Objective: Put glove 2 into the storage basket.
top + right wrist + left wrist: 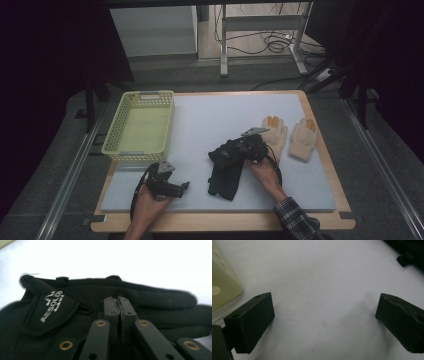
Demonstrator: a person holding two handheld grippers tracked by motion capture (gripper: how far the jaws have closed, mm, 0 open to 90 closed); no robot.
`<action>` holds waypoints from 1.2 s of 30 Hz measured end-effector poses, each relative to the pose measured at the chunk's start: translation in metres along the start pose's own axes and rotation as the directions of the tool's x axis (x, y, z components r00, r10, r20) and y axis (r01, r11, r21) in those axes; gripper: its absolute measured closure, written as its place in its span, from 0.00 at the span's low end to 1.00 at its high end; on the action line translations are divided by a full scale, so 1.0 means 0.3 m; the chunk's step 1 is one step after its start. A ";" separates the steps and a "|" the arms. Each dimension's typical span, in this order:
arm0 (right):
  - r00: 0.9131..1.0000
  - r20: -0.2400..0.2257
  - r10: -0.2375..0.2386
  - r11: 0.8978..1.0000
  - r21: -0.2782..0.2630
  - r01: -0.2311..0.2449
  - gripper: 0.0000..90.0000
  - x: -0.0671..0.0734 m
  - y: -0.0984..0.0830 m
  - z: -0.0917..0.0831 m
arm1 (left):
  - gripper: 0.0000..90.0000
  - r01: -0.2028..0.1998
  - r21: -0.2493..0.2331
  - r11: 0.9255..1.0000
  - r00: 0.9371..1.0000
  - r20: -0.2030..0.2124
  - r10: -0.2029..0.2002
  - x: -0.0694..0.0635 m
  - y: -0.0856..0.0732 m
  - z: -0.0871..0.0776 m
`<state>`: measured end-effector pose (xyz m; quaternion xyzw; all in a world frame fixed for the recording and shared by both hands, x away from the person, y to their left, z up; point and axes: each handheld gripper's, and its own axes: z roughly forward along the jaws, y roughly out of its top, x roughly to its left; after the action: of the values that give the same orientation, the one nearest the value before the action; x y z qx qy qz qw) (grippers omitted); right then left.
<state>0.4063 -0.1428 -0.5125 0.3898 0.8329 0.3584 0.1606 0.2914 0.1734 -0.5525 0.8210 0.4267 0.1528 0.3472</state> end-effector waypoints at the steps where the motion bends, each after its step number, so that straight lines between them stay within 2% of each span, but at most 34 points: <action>1: 1.000 -0.004 -0.010 1.000 -0.009 0.010 0.96 -0.001 0.003 -0.009 | 0.03 0.000 0.000 1.000 1.000 0.000 0.000 0.000 0.000 0.000; 3: 1.000 -0.009 -0.020 1.000 -0.009 0.020 0.97 -0.005 0.006 -0.018 | 0.03 0.000 0.000 1.000 1.000 0.000 0.000 0.000 0.000 0.000; 7: 0.998 -0.030 -0.047 0.998 -0.047 0.046 0.97 -0.012 0.018 -0.064 | 0.03 0.000 0.000 1.000 1.000 0.000 0.000 0.000 0.000 0.000; 8: 0.997 -0.049 -0.067 0.995 -0.080 0.063 0.97 -0.008 0.029 -0.100 | 0.03 0.000 0.000 1.000 1.000 0.000 0.000 0.000 0.000 0.000; 10: 0.993 -0.069 -0.098 0.990 -0.111 0.090 0.97 0.002 0.044 -0.137 | 0.03 0.000 -0.002 1.000 1.000 0.001 0.000 0.000 0.000 0.000; 13: 0.984 -0.094 -0.152 0.979 -0.149 0.137 0.97 0.030 0.070 -0.191 | 0.03 0.002 -0.003 1.000 1.000 -0.001 -0.002 0.000 0.000 0.001; 14: 0.984 -0.094 -0.152 0.979 -0.149 0.137 0.97 0.030 0.070 -0.191 | 0.03 0.002 -0.003 1.000 1.000 -0.001 -0.002 0.000 0.000 0.001; 15: 0.976 -0.125 -0.181 0.972 -0.172 0.158 0.97 0.054 0.085 -0.213 | 0.03 0.002 -0.003 1.000 1.000 -0.002 -0.002 0.000 0.000 0.001; 18: 0.960 -0.175 -0.217 0.964 -0.191 0.183 0.97 0.099 0.099 -0.220 | 0.03 -0.001 -0.001 1.000 1.000 0.000 0.001 0.001 0.000 0.000; 21: 0.945 -0.232 -0.229 0.962 -0.203 0.183 0.97 0.139 0.094 -0.204 | 0.03 0.002 -0.006 1.000 1.000 0.000 -0.002 0.000 0.000 0.001; 24: 0.931 -0.259 -0.256 0.957 -0.207 0.205 0.96 0.161 0.063 -0.178 | 0.03 0.001 -0.006 1.000 1.000 0.000 -0.001 0.000 -0.001 0.001; 25: 0.927 -0.271 -0.259 0.957 -0.201 0.208 0.95 0.160 0.044 -0.167 | 0.03 0.001 -0.006 1.000 1.000 0.000 -0.001 0.000 -0.001 0.001; 26: 0.922 -0.297 -0.248 0.963 -0.179 0.201 0.93 0.154 0.021 -0.151 | 0.03 -0.003 -0.002 1.000 1.000 0.000 0.003 0.001 0.000 0.000; 28: 0.915 -0.339 -0.220 0.974 -0.135 0.185 0.78 0.135 -0.038 -0.118 | 0.03 -0.001 -0.002 1.000 1.000 0.001 0.001 0.000 0.000 0.000; 29: 0.918 -0.335 -0.212 0.976 -0.115 0.183 0.69 0.126 -0.065 -0.107 | 0.03 -0.001 -0.002 1.000 1.000 0.002 0.001 0.000 0.000 0.000; 30: 0.918 -0.335 -0.212 0.976 -0.115 0.183 0.69 0.126 -0.065 -0.107 | 0.03 -0.001 -0.002 1.000 1.000 0.002 0.001 0.000 0.000 0.000; 31: 0.929 -0.322 -0.180 0.982 -0.114 0.151 0.63 0.099 -0.105 -0.118 | 0.03 0.000 -0.002 1.000 1.000 0.001 0.000 0.000 0.000 0.000; 32: 0.929 -0.322 -0.180 0.982 -0.114 0.151 0.63 0.099 -0.105 -0.118 | 0.03 0.000 -0.002 1.000 1.000 0.001 0.000 0.000 0.000 0.000; 33: 0.939 -0.313 -0.140 0.987 -0.121 0.107 0.60 0.073 -0.112 -0.145 | 0.03 0.000 0.000 1.000 1.000 0.000 0.000 0.000 0.000 0.000; 34: 0.939 -0.313 -0.140 0.987 -0.121 0.107 0.60 0.073 -0.112 -0.145 | 0.03 0.000 0.000 1.000 1.000 0.000 0.000 0.000 0.000 0.000; 35: 0.954 -0.278 -0.114 0.989 -0.119 0.084 0.61 0.045 -0.109 -0.176 | 0.03 0.000 -0.001 1.000 1.000 0.000 0.000 0.000 0.000 0.000; 36: 0.954 -0.278 -0.114 0.989 -0.119 0.084 0.61 0.045 -0.109 -0.176 | 0.03 0.000 -0.001 1.000 1.000 0.000 0.000 0.000 0.000 0.000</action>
<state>0.3513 -0.1718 -0.4996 0.2828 0.8458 0.4457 0.0776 0.2914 0.1734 -0.5525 0.8208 0.4267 0.1529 0.3476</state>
